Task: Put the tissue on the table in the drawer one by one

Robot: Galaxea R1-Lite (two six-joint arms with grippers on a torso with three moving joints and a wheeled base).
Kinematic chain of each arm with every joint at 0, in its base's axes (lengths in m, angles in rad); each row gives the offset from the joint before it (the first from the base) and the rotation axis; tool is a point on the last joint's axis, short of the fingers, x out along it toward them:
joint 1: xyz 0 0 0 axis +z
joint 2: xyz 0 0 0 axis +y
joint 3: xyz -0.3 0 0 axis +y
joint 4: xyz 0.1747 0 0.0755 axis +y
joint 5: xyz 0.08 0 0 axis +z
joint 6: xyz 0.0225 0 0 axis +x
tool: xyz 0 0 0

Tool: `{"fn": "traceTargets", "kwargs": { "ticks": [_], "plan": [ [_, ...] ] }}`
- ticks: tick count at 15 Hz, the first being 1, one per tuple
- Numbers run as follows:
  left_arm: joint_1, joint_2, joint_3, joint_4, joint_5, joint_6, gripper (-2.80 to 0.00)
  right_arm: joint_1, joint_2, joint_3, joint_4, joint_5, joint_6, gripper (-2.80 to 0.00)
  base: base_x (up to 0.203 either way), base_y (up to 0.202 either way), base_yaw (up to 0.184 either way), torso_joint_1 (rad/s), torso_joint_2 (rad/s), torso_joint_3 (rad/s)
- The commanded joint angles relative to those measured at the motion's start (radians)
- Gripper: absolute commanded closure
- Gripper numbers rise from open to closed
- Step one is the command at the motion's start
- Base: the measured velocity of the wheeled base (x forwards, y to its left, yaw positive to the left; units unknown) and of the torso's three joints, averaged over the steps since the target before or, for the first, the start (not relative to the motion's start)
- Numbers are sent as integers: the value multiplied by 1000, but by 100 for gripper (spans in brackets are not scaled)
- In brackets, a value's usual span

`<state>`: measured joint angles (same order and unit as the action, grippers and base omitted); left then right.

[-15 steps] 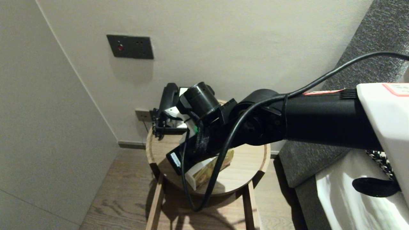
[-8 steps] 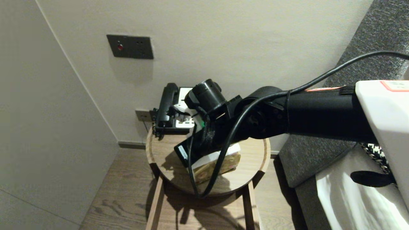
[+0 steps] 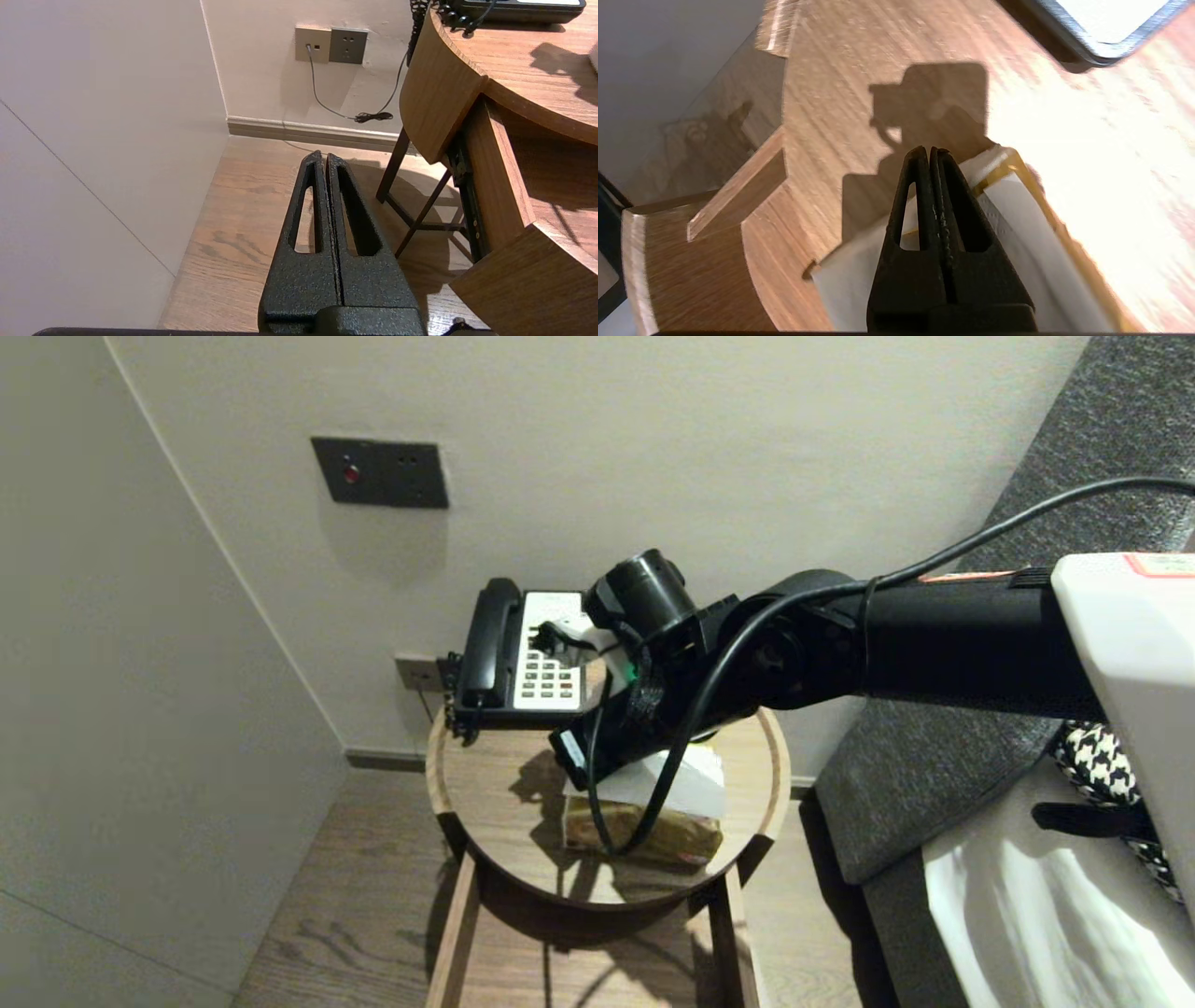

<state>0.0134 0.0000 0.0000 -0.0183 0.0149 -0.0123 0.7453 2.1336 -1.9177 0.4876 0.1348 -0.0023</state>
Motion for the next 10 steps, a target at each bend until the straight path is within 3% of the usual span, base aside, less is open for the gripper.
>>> {"fn": "traceTargets", "kwargs": {
  "ticks": [1,10],
  "plan": [
    [0,-5,0,-1,0,0,0,-30,-7,2,8,2,-2,0,0,0,0,0,0,0],
    [0,-5,0,0,0,0,0,-44,-38,9,52,2,-2,0,0,0,0,0,0,0]
  ]
}}
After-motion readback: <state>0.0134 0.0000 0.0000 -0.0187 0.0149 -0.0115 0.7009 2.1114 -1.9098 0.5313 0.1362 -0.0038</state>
